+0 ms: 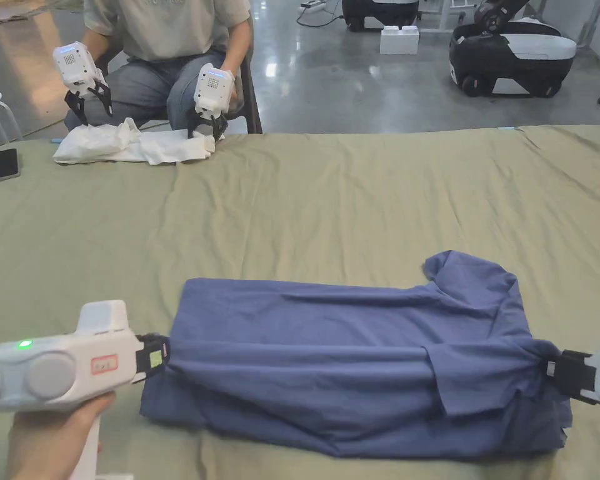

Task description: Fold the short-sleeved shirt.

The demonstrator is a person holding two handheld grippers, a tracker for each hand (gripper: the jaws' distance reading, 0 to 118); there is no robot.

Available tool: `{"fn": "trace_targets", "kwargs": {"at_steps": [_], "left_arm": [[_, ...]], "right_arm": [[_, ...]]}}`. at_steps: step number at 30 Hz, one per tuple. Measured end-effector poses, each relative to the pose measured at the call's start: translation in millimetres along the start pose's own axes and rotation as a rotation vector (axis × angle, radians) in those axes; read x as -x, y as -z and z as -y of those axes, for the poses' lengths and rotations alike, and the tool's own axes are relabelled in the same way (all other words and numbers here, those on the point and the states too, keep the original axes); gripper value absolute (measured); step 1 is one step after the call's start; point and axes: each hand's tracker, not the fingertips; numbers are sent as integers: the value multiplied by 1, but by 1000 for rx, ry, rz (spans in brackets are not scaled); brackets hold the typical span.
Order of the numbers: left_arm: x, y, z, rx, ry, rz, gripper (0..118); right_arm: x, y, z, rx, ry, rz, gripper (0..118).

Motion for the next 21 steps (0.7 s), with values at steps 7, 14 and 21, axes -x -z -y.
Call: {"fn": "trace_targets", "kwargs": {"at_steps": [7, 14, 21], "left_arm": [[-9, 66, -16, 76, 0, -92, 34], [-21, -31, 8, -261, 34, -4, 93], [-53, -158, 60, -539, 207, -26, 88]], "right_arm": [[6, 56, -5, 106, 15, 42, 27], [4, -9, 14, -131, -11, -52, 67], [24, -107, 56, -358, -109, -119, 61]]}}
